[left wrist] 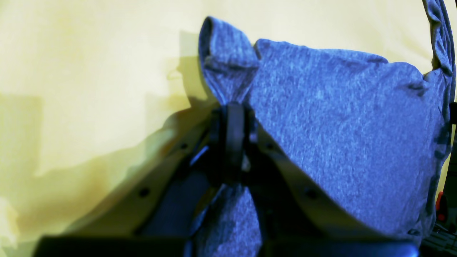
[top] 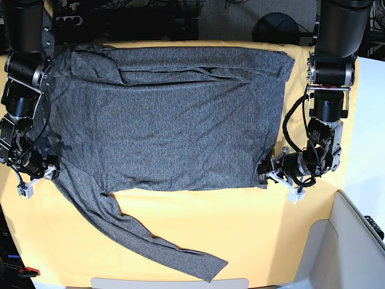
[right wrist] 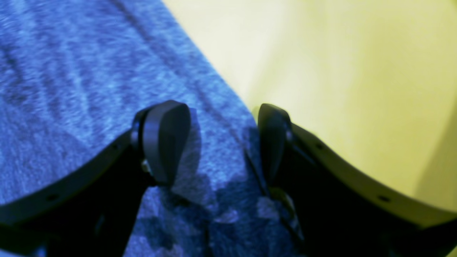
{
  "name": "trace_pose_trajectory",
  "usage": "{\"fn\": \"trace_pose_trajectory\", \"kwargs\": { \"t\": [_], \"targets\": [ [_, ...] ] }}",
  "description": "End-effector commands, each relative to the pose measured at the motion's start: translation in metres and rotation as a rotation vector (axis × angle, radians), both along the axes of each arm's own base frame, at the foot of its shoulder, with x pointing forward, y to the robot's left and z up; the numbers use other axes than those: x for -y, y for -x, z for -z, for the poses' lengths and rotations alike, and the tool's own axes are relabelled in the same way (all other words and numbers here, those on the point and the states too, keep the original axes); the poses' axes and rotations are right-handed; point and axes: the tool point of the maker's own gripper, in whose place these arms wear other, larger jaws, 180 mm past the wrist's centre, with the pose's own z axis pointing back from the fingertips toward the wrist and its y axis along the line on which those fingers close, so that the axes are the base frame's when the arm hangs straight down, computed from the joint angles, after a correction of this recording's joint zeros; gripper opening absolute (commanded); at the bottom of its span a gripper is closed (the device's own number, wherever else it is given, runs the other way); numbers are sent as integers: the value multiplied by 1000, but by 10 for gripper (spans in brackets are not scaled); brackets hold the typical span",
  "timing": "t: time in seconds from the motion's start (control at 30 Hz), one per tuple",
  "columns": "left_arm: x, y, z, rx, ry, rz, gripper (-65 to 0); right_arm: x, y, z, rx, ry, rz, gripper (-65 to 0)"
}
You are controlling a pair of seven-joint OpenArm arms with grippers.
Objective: Fold the T-shirt properly
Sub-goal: 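Lift the held hem and fold it over onto the collar edge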
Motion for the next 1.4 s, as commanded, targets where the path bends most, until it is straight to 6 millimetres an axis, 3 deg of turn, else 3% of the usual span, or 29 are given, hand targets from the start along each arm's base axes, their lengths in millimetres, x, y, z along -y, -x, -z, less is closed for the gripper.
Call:
{"fn": "trace_pose_trajectory", "kwargs": {
  "t": [0.0, 0.13, 0.2, 0.3, 0.33, 0.47, 0.67, 0.9, 1.03, 1.27, 1.37],
  "targets": [
    [-3, -1, -4, -10, -21, 17, -645, -12, -4, -3, -5, -24, -34, -309],
    [-3, -1, -4, -10, -21, 17, -645, -15, -4, -2, -7, -28, -38, -333],
    [-3, -1, -4, -10, -21, 17, -645, -15, -4, -1, -9, -28, -38, -424],
    [-3, -1, -4, -10, -21, 17, -645, -15, -3, 1, -15, -22, -41, -630],
    [-3, -1, -4, -10, -21, 17, -645, -14, -2, 2, -25, -8, -46, -650],
    [-2, -3, -6, -3, -20, 18, -645, -15, -7, -3, -17, 74, -81, -648],
    [13, -6, -35, 133, -45, 86, -645, -10, -2, -11, 13, 209, -121, -649],
    [0, 11, -42, 127, -49, 96, -645, -4, 15, -12, 31, 268, -132, -649],
    [-11, 14, -62, 162, -66, 100, -645, -2, 20, -22, 58, 312, -143, -649],
    [-20, 36, -79, 172, -93, 130, -645, 2, 30, -37, 97, 380, -160, -650],
    [-24, 49, -85, 185, -109, 137, -645, 16, 41, -46, 126, 393, -114, -650]
  ]
}}
